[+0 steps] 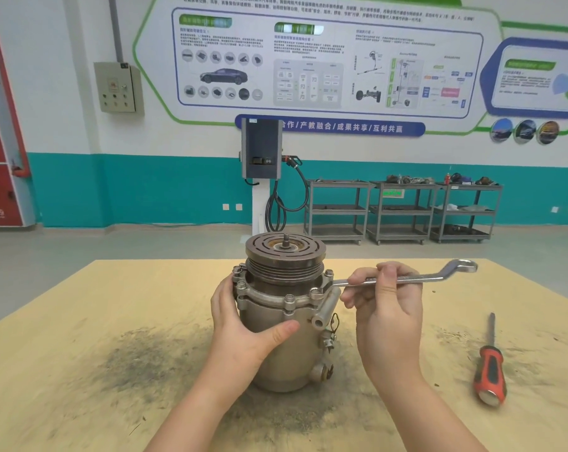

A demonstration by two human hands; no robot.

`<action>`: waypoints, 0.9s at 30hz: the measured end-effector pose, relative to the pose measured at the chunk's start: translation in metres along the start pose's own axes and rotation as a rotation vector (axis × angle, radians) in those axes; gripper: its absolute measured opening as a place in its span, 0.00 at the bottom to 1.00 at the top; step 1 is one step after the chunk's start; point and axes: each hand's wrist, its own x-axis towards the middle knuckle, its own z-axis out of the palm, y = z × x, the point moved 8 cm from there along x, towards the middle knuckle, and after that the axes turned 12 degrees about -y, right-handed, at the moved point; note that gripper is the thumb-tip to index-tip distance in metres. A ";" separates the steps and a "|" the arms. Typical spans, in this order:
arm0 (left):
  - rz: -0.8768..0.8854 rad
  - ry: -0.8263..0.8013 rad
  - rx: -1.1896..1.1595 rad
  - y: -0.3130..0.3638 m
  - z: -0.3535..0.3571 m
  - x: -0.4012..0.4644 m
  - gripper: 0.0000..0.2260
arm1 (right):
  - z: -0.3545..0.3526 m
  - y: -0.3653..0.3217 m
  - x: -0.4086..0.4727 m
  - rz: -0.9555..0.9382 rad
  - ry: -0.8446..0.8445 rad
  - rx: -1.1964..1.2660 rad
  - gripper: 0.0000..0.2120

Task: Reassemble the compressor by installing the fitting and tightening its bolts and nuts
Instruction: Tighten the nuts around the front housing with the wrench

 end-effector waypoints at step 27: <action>-0.047 0.349 0.386 0.025 0.024 -0.029 0.55 | -0.004 -0.031 -0.006 -0.080 0.133 0.009 0.10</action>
